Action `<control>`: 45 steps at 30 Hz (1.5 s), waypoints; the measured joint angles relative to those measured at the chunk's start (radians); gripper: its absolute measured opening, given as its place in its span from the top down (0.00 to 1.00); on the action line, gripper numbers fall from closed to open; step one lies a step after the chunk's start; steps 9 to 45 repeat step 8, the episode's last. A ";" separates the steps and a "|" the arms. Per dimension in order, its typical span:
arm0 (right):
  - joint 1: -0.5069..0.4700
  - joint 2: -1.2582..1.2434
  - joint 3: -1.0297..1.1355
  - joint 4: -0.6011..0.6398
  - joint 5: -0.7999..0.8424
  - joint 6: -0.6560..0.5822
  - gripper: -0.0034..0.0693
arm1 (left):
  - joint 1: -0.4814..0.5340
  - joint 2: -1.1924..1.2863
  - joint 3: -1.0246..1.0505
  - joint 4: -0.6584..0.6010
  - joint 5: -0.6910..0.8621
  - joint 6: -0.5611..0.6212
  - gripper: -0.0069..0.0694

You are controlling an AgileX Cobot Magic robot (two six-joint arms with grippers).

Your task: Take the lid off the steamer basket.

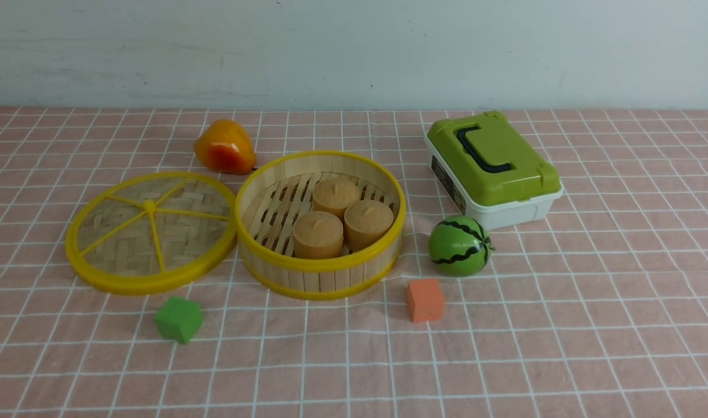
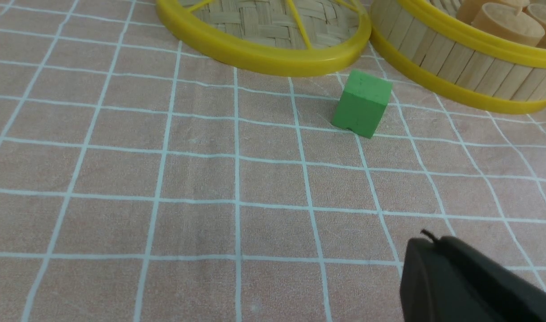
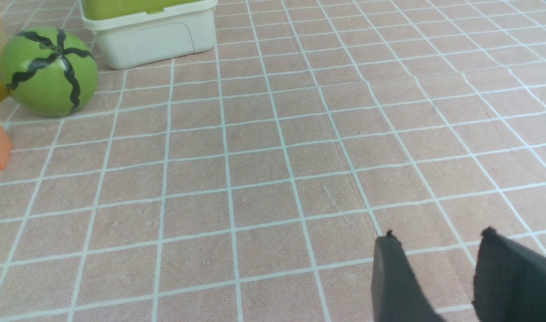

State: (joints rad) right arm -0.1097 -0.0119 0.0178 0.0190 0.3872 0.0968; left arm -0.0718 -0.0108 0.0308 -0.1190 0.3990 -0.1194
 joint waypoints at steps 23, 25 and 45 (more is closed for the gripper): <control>0.000 0.000 0.000 0.000 0.000 0.000 0.62 | 0.000 0.000 0.000 0.000 0.000 0.000 0.91; 0.000 0.000 0.000 0.000 0.000 0.000 0.62 | 0.000 0.000 0.000 0.000 0.000 0.000 0.91; 0.000 0.000 0.000 0.000 0.000 0.000 0.62 | 0.000 0.000 0.000 0.000 0.000 0.000 0.91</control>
